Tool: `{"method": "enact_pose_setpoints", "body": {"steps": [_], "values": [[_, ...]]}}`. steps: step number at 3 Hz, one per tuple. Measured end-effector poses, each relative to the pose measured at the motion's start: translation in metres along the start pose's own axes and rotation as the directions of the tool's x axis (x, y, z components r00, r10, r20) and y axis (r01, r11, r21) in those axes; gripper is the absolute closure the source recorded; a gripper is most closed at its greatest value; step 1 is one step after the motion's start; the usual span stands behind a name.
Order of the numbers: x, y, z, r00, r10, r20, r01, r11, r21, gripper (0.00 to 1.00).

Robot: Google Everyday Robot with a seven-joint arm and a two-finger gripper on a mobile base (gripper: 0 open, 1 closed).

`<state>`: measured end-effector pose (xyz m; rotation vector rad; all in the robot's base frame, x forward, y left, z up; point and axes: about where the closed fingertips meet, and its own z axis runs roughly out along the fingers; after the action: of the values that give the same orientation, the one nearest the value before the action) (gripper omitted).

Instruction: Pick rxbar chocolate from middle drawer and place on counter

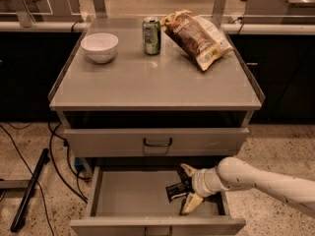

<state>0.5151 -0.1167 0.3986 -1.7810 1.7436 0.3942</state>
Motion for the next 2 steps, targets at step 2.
{"method": "enact_pose_setpoints", "body": {"steps": [2], "values": [[0.0157, -0.0010, 0.0118, 0.999, 0.045, -0.018, -0.045, 0.9990, -0.001, 0.00]]}}
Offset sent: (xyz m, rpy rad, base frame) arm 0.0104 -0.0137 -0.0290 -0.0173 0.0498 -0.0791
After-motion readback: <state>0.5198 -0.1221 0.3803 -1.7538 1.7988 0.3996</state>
